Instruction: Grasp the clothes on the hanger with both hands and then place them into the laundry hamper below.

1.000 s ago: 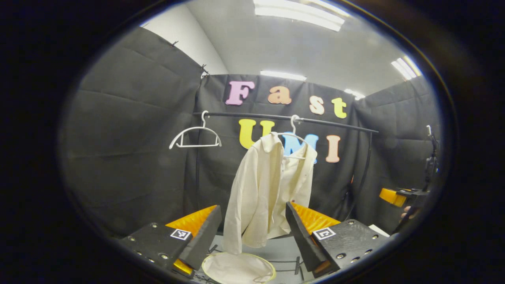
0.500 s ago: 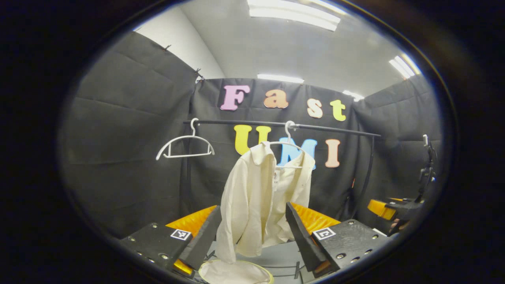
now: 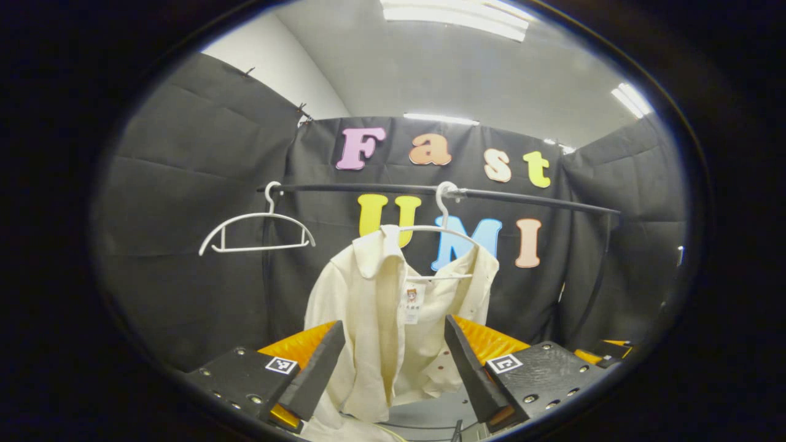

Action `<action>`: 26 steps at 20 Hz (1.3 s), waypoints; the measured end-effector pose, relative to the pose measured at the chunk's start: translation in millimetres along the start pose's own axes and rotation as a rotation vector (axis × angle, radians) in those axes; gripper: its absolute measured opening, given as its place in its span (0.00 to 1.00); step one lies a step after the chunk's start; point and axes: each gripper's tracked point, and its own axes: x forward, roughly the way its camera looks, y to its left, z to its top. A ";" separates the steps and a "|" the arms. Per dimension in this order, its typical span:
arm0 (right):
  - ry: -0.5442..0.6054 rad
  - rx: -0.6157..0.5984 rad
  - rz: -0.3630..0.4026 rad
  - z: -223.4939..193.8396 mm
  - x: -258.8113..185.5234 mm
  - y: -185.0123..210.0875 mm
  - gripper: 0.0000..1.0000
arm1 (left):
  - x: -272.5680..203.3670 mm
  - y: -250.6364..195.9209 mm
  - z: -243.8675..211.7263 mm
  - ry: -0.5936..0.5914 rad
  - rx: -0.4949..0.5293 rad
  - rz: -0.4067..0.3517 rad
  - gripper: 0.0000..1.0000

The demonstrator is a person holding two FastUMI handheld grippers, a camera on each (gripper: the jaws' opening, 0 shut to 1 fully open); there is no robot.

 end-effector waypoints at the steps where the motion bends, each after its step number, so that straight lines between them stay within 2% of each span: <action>1: 0.003 -0.014 0.008 0.2 8.0 -4.0 0.98 | 11.8 -4.0 -2.8 0.005 -0.002 0.005 0.96; 3: -0.001 0.007 0.040 3.7 21.0 -6.2 0.98 | 34.5 -9.6 -9.9 0.014 0.000 0.031 0.96; 4: -0.005 0.019 0.060 4.4 28.3 -4.7 0.93 | 43.1 -7.8 -12.3 0.015 0.005 0.055 0.95; 5: -0.007 0.019 0.074 4.6 35.9 -4.5 0.93 | 53.3 -6.3 -15.0 0.012 0.009 0.078 0.95; 6: -0.002 0.010 0.084 1.4 42.8 -6.3 0.98 | 62.0 -8.4 -17.4 0.011 0.006 0.093 0.95; 9: 0.022 0.009 0.114 -1.9 61.7 -9.4 0.98 | 88.3 -13.9 -25.5 0.011 -0.013 0.119 0.96; 10: 0.029 0.016 0.124 -2.9 67.3 -10.5 0.93 | 95.6 -13.7 -26.4 0.009 -0.018 0.124 0.95; 11: 0.034 0.020 0.132 -3.5 72.8 -10.8 0.98 | 101.4 -10.7 -27.5 0.006 -0.017 0.142 0.96; 15: 0.056 0.019 0.143 -7.6 90.4 -14.1 0.98 | 125.2 -1.1 -37.8 -0.005 -0.021 0.235 0.94; 17: 0.066 0.034 0.161 -8.4 99.4 -11.5 0.98 | 134.9 11.7 -40.2 -0.005 0.008 0.297 0.95; 22: 0.099 0.027 0.202 -17.0 114.8 -3.2 0.98 | 148.2 20.0 -42.9 -0.008 0.085 0.379 0.92; 23: 0.104 0.025 0.211 -18.1 116.2 0.1 0.98 | 149.2 24.9 -43.8 -0.004 0.097 0.408 0.89; 24: 0.109 0.021 0.219 -20.2 116.5 2.8 0.98 | 153.6 26.3 -44.9 -0.001 0.103 0.413 0.70; 25: 0.114 0.016 0.226 -21.8 117.2 4.2 0.98 | 156.0 25.4 -45.8 -0.001 0.110 0.412 0.67; 26: 0.118 0.013 0.232 -23.7 117.3 5.7 0.98 | 157.5 25.2 -46.3 -0.002 0.119 0.415 0.70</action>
